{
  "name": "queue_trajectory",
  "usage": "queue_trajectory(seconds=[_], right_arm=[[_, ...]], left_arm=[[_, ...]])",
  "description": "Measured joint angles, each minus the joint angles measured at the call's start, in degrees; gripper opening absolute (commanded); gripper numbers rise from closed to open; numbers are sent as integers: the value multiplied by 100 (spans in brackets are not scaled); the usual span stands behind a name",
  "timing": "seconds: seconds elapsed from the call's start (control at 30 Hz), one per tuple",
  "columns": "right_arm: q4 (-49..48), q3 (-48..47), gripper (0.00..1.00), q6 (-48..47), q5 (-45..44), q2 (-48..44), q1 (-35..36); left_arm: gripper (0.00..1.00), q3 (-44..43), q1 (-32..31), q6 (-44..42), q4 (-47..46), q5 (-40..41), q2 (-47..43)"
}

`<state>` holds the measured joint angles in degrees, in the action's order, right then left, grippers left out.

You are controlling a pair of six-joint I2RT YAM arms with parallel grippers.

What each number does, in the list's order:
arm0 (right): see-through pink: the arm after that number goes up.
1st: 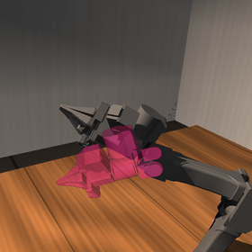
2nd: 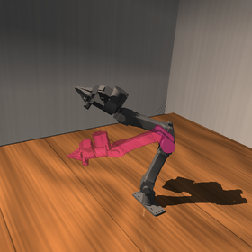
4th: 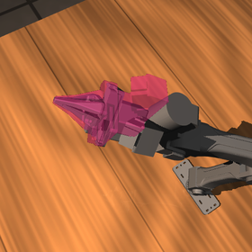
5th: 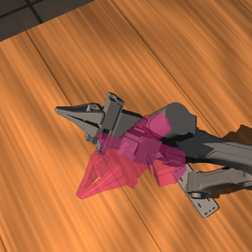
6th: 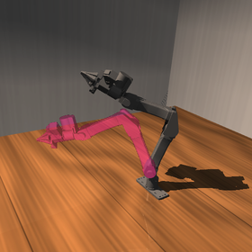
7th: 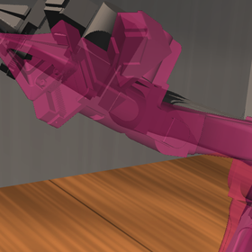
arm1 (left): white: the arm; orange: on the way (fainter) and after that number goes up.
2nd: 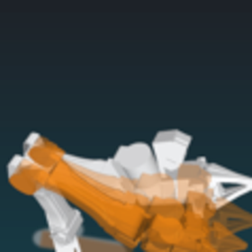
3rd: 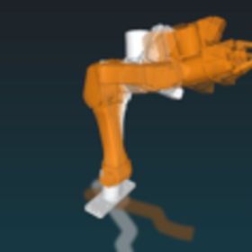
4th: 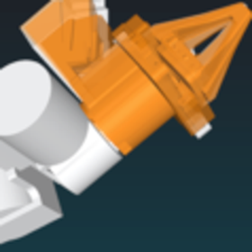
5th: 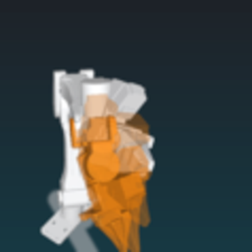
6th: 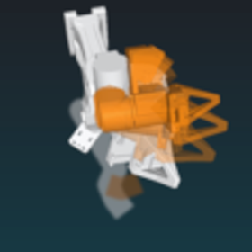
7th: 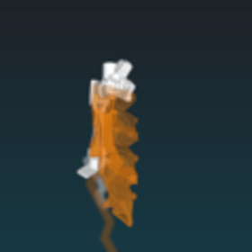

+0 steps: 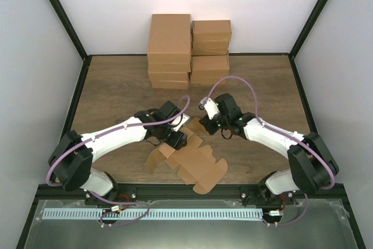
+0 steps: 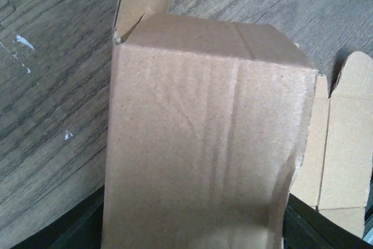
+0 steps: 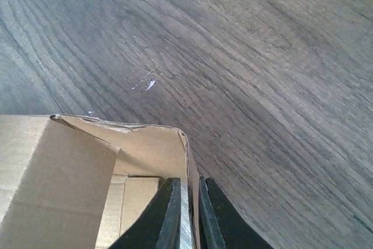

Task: Fold the paper box

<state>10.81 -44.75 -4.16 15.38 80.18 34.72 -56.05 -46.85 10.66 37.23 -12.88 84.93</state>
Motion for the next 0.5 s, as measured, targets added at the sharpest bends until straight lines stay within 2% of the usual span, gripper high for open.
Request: queue_trajectory(seconds=[0.2, 0.3, 0.5], right_arm=[[-247, 273, 28, 116, -11, -63, 2], [-319, 463, 41, 186, -24, -122, 4], [-527, 686, 57, 424, -232, -188, 26]], left_arm=[[60, -11, -109, 24, 11, 136, 13], [60, -11, -170, 24, 13, 216, 15], [58, -11, -243, 39, 37, 463, 15]])
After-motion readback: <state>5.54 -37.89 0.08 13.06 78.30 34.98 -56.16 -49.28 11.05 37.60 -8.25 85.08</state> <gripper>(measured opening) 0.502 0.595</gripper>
